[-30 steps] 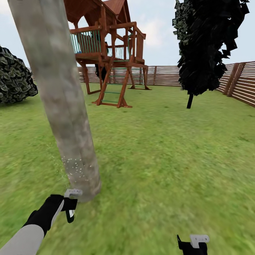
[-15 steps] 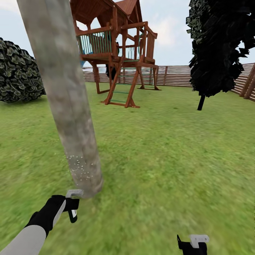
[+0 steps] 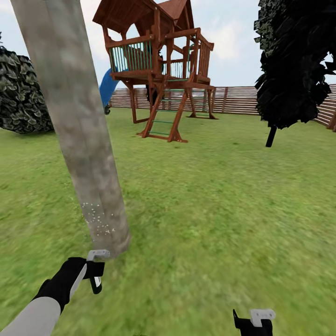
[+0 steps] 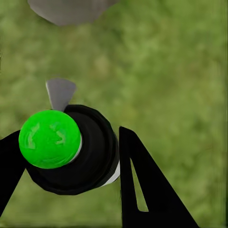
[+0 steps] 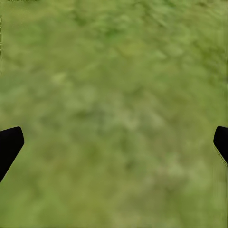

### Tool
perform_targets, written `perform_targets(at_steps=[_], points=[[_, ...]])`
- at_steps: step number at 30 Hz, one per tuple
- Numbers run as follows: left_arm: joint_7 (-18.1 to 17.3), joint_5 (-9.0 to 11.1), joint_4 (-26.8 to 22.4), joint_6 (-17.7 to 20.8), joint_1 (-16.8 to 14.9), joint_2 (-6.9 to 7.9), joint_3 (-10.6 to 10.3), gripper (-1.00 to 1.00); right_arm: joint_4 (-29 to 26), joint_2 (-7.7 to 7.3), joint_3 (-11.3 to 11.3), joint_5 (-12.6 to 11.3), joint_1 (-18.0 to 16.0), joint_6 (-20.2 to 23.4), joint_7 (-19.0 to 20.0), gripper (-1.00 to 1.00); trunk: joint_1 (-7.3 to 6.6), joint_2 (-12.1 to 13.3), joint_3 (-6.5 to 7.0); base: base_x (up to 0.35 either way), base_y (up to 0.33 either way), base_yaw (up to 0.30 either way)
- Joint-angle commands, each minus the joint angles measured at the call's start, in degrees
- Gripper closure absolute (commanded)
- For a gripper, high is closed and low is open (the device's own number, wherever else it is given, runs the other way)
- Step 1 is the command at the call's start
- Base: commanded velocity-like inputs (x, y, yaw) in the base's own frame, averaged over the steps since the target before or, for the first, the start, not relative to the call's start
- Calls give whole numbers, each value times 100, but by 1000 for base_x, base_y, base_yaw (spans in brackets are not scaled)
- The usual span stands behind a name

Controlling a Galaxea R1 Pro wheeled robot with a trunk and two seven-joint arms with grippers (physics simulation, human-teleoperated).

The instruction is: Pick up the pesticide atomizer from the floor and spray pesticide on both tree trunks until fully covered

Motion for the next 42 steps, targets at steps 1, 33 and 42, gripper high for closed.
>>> perform_targets(at_steps=[1,33,42], points=[[-1,2,0,0,0,0,0,100,0,1,0,3,2,0,1,-100,0,0,0,0,-274,276],[8,-22,-9,9,0,0,17,100,0,-3,0,-1,5,0,2,-100,0,0,0,106,-262,159],[99,-23,-9,7,0,9,17,100,0,-25,0,2,3,0,-7,-100,0,0,0,241,-187,8]])
